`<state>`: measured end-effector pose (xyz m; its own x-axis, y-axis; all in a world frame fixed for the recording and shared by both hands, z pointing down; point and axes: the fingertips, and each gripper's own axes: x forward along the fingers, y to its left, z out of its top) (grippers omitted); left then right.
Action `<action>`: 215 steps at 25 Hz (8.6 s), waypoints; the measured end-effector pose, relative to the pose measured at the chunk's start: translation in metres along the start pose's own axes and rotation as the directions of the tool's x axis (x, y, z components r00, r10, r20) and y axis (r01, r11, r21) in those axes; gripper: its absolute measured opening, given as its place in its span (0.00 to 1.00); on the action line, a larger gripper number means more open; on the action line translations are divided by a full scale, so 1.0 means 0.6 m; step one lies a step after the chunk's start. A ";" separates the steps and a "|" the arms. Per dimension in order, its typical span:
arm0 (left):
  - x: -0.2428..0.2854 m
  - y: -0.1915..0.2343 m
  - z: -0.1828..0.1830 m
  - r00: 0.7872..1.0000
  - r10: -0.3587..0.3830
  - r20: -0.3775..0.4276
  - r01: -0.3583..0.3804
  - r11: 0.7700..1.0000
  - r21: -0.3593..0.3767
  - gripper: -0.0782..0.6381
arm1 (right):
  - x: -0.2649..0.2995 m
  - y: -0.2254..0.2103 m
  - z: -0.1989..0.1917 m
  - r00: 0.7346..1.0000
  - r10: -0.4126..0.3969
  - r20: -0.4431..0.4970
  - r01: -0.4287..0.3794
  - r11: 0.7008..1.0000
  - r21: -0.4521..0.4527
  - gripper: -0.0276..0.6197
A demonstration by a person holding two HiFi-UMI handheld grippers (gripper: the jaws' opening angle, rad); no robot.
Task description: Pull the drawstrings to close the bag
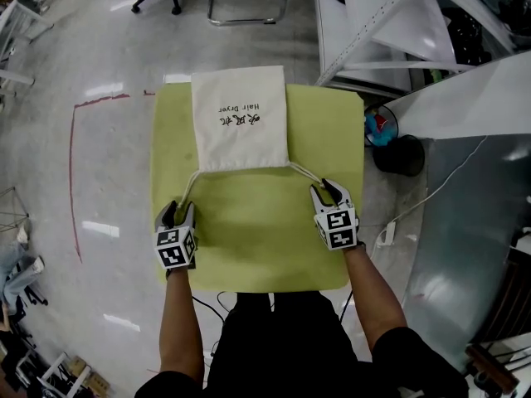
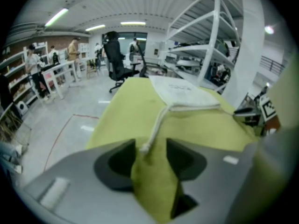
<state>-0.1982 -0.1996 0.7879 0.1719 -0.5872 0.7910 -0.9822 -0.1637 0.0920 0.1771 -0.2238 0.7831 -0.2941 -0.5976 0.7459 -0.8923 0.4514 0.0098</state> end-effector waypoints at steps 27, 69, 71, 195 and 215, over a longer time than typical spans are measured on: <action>-0.043 0.019 0.037 0.991 0.077 0.106 -0.083 0.995 0.056 0.16 | -0.043 -0.021 0.022 0.993 -0.119 0.003 0.119 0.993 0.023 0.10; -0.484 0.030 0.445 0.693 0.065 0.718 -0.261 0.951 0.166 0.16 | -0.445 -0.002 0.479 0.671 -0.367 0.644 0.361 0.921 0.150 0.10; -0.496 0.032 0.447 0.688 0.066 0.723 -0.261 0.952 0.162 0.16 | -0.455 0.005 0.484 0.666 -0.367 0.649 0.365 0.920 0.145 0.10; -0.288 0.048 0.375 0.878 0.038 0.476 -0.105 0.988 0.115 0.16 | -0.304 0.003 0.426 0.831 -0.214 0.514 0.247 0.969 0.003 0.10; -0.139 -0.025 0.047 0.995 -0.028 0.099 0.015 0.991 0.132 0.17 | -0.144 0.096 0.079 0.973 -0.196 0.125 0.188 0.979 0.077 0.10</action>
<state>-0.1955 -0.1706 0.7037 0.2064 -0.6581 0.7241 -0.9610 -0.2755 0.0234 0.1349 -0.1774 0.6875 -0.1538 -0.7526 0.6403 -0.9552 0.2791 0.0985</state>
